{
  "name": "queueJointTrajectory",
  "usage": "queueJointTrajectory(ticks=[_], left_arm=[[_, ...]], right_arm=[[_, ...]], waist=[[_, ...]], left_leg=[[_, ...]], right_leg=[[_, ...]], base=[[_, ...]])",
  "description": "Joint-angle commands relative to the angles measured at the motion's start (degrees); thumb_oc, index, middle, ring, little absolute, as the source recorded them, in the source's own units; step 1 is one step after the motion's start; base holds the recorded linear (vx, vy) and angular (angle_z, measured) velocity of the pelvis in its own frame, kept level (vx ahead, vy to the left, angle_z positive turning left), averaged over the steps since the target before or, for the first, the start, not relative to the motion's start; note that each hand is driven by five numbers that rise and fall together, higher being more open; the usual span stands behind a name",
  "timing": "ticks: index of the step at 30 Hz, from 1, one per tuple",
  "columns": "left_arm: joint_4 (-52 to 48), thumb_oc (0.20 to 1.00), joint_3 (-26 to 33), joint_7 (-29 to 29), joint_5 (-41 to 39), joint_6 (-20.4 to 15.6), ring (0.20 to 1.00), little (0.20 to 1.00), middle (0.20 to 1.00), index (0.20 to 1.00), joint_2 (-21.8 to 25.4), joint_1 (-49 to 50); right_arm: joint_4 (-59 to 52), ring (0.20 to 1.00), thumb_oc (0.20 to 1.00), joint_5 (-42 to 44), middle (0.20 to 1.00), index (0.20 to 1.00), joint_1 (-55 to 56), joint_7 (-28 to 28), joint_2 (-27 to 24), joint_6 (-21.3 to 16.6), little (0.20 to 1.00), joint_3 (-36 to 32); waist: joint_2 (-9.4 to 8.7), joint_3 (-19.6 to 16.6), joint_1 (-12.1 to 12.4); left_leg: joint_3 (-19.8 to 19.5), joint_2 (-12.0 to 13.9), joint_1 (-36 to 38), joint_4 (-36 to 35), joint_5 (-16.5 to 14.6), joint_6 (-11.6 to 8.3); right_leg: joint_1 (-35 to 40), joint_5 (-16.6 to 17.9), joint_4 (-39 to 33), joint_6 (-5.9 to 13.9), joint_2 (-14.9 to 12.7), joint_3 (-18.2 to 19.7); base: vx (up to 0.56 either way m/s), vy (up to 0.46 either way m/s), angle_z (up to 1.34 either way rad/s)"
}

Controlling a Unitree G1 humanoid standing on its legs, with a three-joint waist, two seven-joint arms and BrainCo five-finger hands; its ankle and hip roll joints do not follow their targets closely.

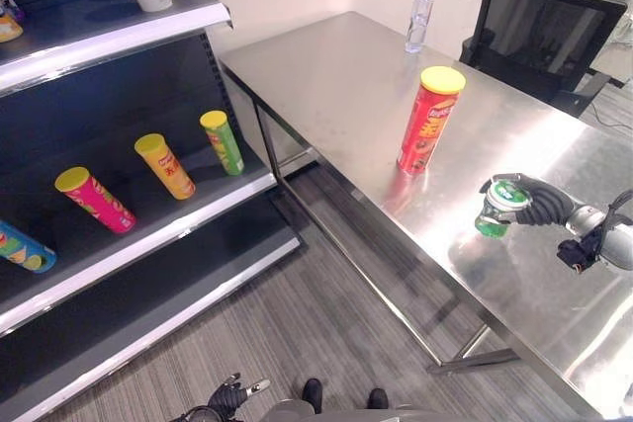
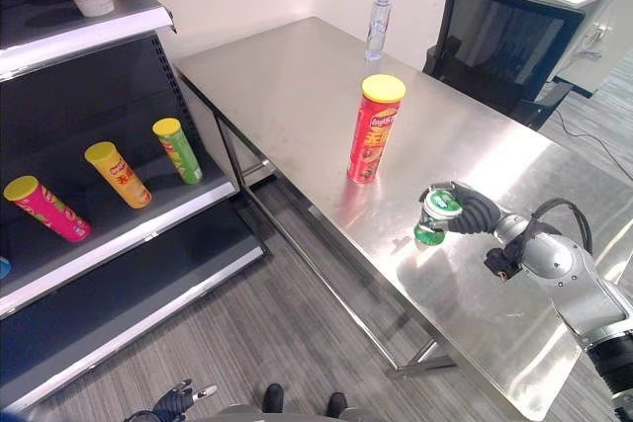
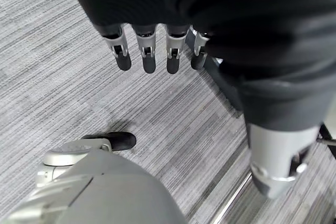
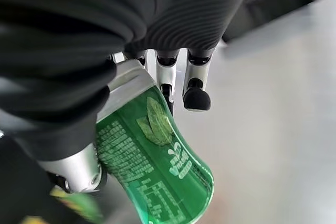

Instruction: Put the goods on the table back onto the shelves and tidy them up.

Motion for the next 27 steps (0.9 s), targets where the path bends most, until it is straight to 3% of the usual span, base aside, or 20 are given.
queueJointTrajectory(ticks=[1, 7, 11, 13, 14, 15, 16, 20, 21, 22, 23, 24, 26, 27], left_arm=[[0.0, 1.0, 0.33, 0.54, -1.45, -1.97, 1.0, 1.0, 1.0, 1.0, 3.11, -2.81], [-0.31, 1.0, 1.83, 0.76, -2.81, -2.51, 1.0, 1.0, 1.0, 1.0, 3.06, -1.8], [0.05, 1.0, 3.34, 1.21, -3.86, -2.42, 1.0, 1.0, 1.0, 1.0, 2.32, -2.31], [1.32, 1.0, 3.75, 1.71, -3.12, -2.47, 1.0, 1.0, 1.0, 1.0, 2.21, -2.3], [2.5, 1.0, 3.99, 2.24, -2.27, -2.36, 1.0, 1.0, 1.0, 1.0, 2.21, -2.26], [2.52, 1.0, 3.96, 2.26, -2.25, -2.37, 1.0, 1.0, 1.0, 1.0, 2.2, -2.27], [2.77, 1.0, 4.01, 2.86, -1.24, -2.22, 1.0, 1.0, 1.0, 1.0, 2.26, -2.29], [2.99, 1.0, 2.96, 3.55, 0.23, -2.2, 1.0, 1.0, 1.0, 1.0, 2.01, -3.07], [2.34, 1.0, 2.09, 3.8, 0.82, -2.39, 1.0, 1.0, 1.0, 1.0, 1.93, -3.39], [2.34, 1.0, 2.07, 3.82, 0.82, -2.39, 1.0, 1.0, 1.0, 1.0, 1.9, -3.38], [1.8, 1.0, 0.84, 3.8, 2.1, -2.28, 1.0, 1.0, 1.0, 1.0, 2.32, -3.74], [1.78, 1.0, 0.89, 3.8, 2.12, -2.26, 1.0, 1.0, 1.0, 1.0, 2.31, -3.73], [1.47, 1.0, 0.16, 3.87, 2.81, -2.18, 1.0, 1.0, 1.0, 1.0, 3.63, -4.09], [1.47, 1.0, 0.26, 3.86, 2.8, -2.17, 1.0, 1.0, 1.0, 1.0, 3.6, -4.1]], right_arm=[[-4.54, 0.2, 0.2, 6.48, 0.2, 0.2, -5.78, -1.45, -2.76, -3.99, 0.2, -2.9], [-10.12, 0.2, 0.2, 14.68, 0.2, 0.2, -10.07, -1.56, 0.49, -6.14, 0.2, -7.84], [-10.14, 0.2, 0.2, 14.36, 0.2, 0.2, -12.62, -3.81, 2.58, -6.73, 0.2, -9.39], [-10.55, 0.2, 0.2, 12.75, 0.2, 0.2, -13.26, -5.03, 2.46, -7.17, 0.2, -10.0], [-10.78, 0.2, 0.2, 11.64, 0.2, 0.2, -12.99, -5.78, 1.86, -7.27, 0.2, -10.96], [-10.83, 0.2, 0.2, 11.61, 0.2, 0.2, -12.9, -5.81, 1.87, -7.26, 0.2, -11.02], [-10.8, 0.2, 0.2, 8.8, 0.2, 0.2, -12.17, -7.64, 0.39, -7.62, 0.2, -12.65], [-9.06, 0.2, 0.2, 4.37, 0.2, 0.2, -11.0, -11.48, 0.14, -7.99, 0.2, -14.74], [-7.31, 0.2, 0.2, 2.09, 0.2, 0.2, -10.71, -13.45, 0.09, -7.63, 0.2, -15.23], [-7.23, 0.2, 0.2, 2.03, 0.2, 0.2, -10.78, -13.53, 0.06, -7.68, 0.2, -15.12], [-4.88, 0.2, 0.2, 0.55, 0.2, 0.2, -11.87, -15.01, -0.28, -7.07, 0.2, -14.84], [-4.76, 0.2, 0.2, 0.51, 0.2, 0.2, -12.07, -15.08, -0.29, -7.1, 0.2, -14.64], [-1.08, 0.2, 0.2, 0.17, 0.2, 0.2, -16.43, -16.7, -1.42, -6.39, 0.2, -11.71], [-0.87, 0.2, 0.2, 0.21, 0.2, 0.2, -16.84, -16.73, -1.45, -6.44, 0.2, -11.37]], waist=[[-1.59, -1.45, 3.94], [-1.27, 0.63, 6.59], [-1.66, 1.92, 8.23], [-1.91, 1.85, 8.57], [-2.09, 1.6, 8.23], [-2.04, 1.62, 8.27], [-1.98, 1.22, 7.72], [-0.83, -0.6, 6.79], [-0.33, -1.58, 6.79], [-0.37, -1.56, 6.78], [-0.93, -2.52, 7.24], [-1.1, -2.5, 7.2], [-2.35, -3.09, 7.78], [-2.51, -3.03, 7.75]], left_leg=[[-2.46, 5.14, 0.69, 0.39, -2.68, -5.81], [-7.43, 4.83, -4.63, 1.59, 0.41, -7.42], [-4.5, 5.1, -9.2, 4.46, 1.39, -8.05], [-3.46, 7.4, -9.81, 4.18, 1.92, -8.6], [-1.61, 10.34, -9.61, 2.97, 2.13, -8.88], [-1.6, 10.42, -9.46, 2.77, 2.18, -8.93], [0.9, 13.49, -9.42, 1.55, 3.23, -9.78], [5.26, 15.17, -8.18, 0.4, 3.41, -10.79], [5.98, 14.67, -7.37, 0.6, 3.18, -10.76], [5.99, 14.55, -7.35, 0.62, 3.15, -10.69], [6.34, 12.43, -6.67, 1.21, 1.41, -9.97], [6.41, 12.13, -6.66, 1.26, 1.35, -9.81], [6.94, 7.56, -5.21, 1.65, -1.7, -7.15], [7.06, 7.27, -5.19, 1.7, -1.74, -6.99]], right_leg=[[0.24, -3.35, 1.03, 6.36, -4.47, 0.61], [-0.25, -4.76, 0.69, 4.97, -2.9, -2.04], [-0.26, -4.48, 0.47, 5.05, -3.86, -6.16], [0.14, -4.09, 0.56, 5.33, -4.7, -7.61], [0.21, -3.97, 0.79, 5.83, -5.87, -8.95], [0.27, -4.01, 0.8, 5.81, -5.81, -8.96], [0.45, -4.13, 0.94, 6.47, -6.94, -10.22], [0.97, -3.63, 1.09, 7.76, -8.81, -12.75], [1.19, -2.68, 1.44, 8.71, -10.85, -13.92], [1.21, -2.66, 1.46, 8.8, -10.98, -13.94], [1.52, -0.87, 2.17, 10.12, -14.67, -15.3], [1.54, -0.83, 2.19, 10.29, -14.98, -15.29], [0.52, 2.61, 4.73, 11.25, -20.4, -14.79], [0.42, 2.62, 4.87, 11.42, -20.74, -14.66]], base=[[-0.07, -0.122, 0.24], [-0.08, -0.1, 0.42], [-0.11, 0.028, 0.64], [-0.02, 0.15, 0.74], [-0.02, 0.179, 0.53], [-0.02, 0.318, 0.6], [-0.01, 0.262, 0.6], [0.01, 0.297, 0.49], [0.06, 0.402, 0.42], [0.07, 0.559, 0.59], [0.04, 0.305, 0.53], [0.05, 0.449, 0.56], [0.05, 0.38, 0.39], [0.05, 0.341, 0.24]])
